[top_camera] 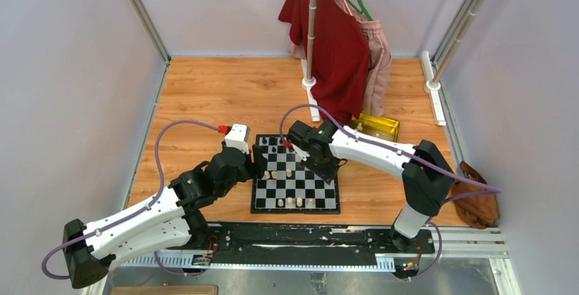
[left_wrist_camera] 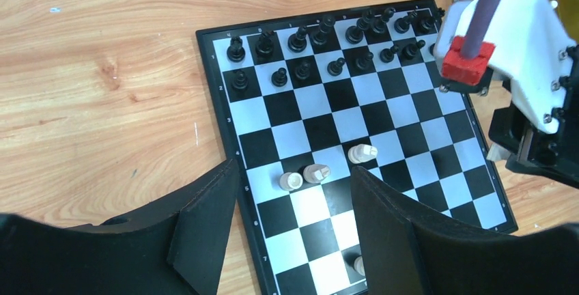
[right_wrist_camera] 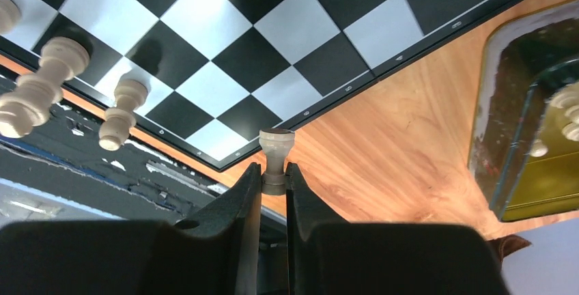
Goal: Set up the chess pieces on the board
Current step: Place the chess piece on the chessboard.
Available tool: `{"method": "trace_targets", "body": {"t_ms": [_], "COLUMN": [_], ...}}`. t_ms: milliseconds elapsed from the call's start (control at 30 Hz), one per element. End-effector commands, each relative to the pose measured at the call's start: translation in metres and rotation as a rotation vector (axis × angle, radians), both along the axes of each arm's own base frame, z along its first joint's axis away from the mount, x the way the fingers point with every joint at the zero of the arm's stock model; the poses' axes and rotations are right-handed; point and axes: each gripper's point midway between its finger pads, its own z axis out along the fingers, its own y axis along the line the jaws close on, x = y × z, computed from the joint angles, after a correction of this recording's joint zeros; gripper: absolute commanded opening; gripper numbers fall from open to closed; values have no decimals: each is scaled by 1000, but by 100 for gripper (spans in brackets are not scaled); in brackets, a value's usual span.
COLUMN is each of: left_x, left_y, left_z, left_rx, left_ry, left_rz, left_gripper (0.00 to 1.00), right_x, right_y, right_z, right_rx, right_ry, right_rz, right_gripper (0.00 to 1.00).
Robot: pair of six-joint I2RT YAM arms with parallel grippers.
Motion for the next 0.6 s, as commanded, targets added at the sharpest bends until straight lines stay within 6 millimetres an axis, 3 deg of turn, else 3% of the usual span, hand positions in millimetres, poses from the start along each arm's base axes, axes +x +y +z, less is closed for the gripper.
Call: {"method": "trace_targets", "body": {"t_ms": [0, 567], "left_x": [4, 6], "left_y": [4, 7], "left_z": [22, 29], "left_rx": [-33, -17], "left_ry": [-43, -57], "left_rz": [37, 45], "left_gripper": [67, 67], "right_x": [-21, -40], "right_y": [-18, -25], "right_z": [-6, -38], "right_rx": [-62, -101], "right_ry": [134, 289], "right_rz": [-33, -35], "right_gripper": [0, 5]}}
